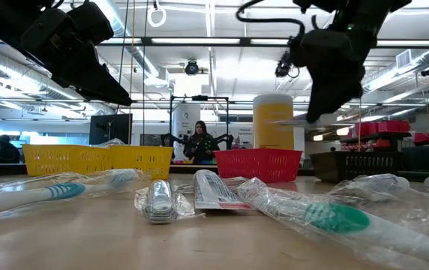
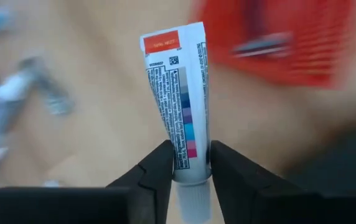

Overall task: Pick & Place Travel size toiletries
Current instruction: Put the white toothpaste into the black bin

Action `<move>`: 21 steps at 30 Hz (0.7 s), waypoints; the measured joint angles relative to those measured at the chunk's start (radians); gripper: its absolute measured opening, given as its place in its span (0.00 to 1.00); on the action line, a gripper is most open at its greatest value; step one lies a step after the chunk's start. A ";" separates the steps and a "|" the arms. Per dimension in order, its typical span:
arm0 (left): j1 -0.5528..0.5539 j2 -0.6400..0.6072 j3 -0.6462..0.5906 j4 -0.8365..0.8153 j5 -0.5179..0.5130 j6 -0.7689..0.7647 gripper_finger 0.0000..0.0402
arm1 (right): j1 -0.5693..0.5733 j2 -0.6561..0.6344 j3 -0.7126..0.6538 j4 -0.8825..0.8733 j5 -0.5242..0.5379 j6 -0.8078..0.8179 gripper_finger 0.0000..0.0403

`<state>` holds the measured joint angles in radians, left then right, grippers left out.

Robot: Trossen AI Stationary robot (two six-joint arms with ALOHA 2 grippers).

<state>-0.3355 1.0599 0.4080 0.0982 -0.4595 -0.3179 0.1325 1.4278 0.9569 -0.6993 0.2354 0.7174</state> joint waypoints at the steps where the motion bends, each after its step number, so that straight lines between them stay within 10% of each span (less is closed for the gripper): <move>1: 0.000 0.000 0.000 0.000 0.000 0.000 0.38 | -0.014 -0.024 0.000 -0.043 0.033 -0.001 0.28; 21: 0.001 -0.303 0.126 -0.192 -0.166 0.158 0.38 | -0.275 -0.118 -0.106 -0.303 0.104 0.017 0.26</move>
<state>-0.3347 0.7570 0.5340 -0.0941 -0.6258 -0.1599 -0.1424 1.3094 0.8508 -1.0023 0.3397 0.7349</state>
